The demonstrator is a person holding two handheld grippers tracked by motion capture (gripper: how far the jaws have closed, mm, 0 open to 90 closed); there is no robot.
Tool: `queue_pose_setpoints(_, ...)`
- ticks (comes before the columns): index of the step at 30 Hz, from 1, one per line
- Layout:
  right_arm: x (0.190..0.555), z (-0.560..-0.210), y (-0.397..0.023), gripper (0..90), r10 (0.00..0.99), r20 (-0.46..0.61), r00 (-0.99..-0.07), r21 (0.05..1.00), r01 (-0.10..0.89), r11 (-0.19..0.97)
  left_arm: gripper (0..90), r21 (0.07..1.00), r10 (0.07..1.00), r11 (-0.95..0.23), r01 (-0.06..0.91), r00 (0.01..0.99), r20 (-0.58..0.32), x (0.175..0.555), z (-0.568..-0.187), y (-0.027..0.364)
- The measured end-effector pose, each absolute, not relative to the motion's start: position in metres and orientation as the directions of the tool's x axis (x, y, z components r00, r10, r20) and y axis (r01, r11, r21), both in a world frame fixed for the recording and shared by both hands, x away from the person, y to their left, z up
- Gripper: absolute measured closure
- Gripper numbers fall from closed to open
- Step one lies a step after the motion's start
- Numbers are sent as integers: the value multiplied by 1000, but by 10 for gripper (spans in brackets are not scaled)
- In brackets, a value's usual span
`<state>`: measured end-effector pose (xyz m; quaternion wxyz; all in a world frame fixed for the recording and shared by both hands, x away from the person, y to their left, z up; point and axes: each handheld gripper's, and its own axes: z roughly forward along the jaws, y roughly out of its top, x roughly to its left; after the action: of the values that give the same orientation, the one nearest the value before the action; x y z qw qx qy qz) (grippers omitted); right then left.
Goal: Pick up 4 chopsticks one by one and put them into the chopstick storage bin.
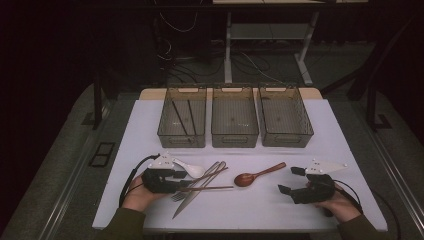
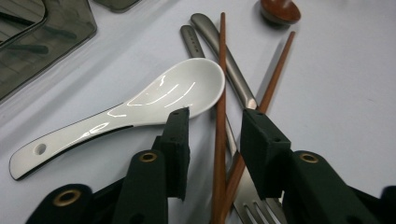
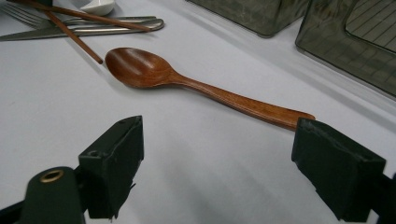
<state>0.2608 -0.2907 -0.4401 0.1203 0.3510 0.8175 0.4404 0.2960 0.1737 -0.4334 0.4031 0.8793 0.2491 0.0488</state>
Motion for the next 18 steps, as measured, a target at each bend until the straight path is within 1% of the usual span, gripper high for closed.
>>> queue_pose_setpoints(10,261,-440,-290,166,678,112,-726,802,469,369,697,712,471,-561,423,870,-146,299,-442,167)
queue_pose_setpoints(18,261,-440,-290,167,677,114,-727,802,469,369,766,698,461,-576,425,874,-152,300,-443,166)
